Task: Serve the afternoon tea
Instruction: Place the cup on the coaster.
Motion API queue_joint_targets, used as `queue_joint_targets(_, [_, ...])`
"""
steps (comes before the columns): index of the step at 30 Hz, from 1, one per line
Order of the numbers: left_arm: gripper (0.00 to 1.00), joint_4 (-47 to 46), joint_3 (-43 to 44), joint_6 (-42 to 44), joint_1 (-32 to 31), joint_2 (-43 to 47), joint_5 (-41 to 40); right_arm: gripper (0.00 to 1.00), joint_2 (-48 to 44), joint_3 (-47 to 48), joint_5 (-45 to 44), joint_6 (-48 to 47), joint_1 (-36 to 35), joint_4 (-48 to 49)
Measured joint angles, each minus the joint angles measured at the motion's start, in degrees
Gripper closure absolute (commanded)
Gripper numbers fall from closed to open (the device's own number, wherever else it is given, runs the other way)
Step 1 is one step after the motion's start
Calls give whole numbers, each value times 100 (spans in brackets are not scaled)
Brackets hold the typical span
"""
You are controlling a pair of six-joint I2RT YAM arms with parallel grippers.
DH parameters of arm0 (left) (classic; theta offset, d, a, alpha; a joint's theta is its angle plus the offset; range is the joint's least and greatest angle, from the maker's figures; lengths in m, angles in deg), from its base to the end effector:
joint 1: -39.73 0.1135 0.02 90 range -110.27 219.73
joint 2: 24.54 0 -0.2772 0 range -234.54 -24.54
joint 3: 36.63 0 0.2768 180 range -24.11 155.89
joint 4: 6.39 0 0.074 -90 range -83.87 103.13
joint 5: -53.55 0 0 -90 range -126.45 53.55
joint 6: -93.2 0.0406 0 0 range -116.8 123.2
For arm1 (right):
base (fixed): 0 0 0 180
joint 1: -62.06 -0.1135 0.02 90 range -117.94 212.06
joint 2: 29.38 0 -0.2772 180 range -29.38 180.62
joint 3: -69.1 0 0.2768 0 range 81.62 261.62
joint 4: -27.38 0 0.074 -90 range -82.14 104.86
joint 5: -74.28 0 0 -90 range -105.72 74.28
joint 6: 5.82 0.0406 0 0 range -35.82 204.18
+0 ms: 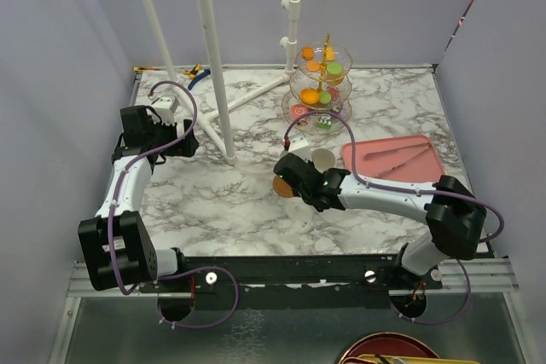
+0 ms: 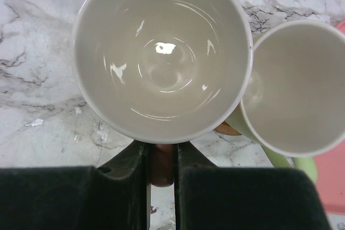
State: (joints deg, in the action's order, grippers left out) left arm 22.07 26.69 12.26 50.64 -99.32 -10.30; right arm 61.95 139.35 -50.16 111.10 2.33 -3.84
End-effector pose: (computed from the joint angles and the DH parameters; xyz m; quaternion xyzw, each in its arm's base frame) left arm 0.3011 0.0398 0.2551 0.0815 0.8840 -0.1304 0.4416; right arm 0.1965 0.2911 0.2060 -0.1635 0.8942 0.0079 0.4167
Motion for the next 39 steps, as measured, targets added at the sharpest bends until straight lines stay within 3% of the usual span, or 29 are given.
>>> queue_joint_targets(7, [1, 0, -2, -2, 0, 0, 26, 100, -424, -109, 92, 94, -136, -184])
queue_joint_targets(22, [1, 0, -4, -7, 0, 0, 48, 96, -11, -170, 120, 345, -417, -70])
queue_joint_targets(27, [1, 0, -4, -7, 0, -2, 55, 82, 50, -153, 90, 411, -457, 37])
queue_joint_targets(34, [1, 0, -7, -4, 0, -2, 90, 49, 50, -166, 103, 616, -476, 42])
queue_joint_targets(39, [1, 0, -7, -4, 0, 0, 116, 38, -26, -188, 83, 704, -483, -57])
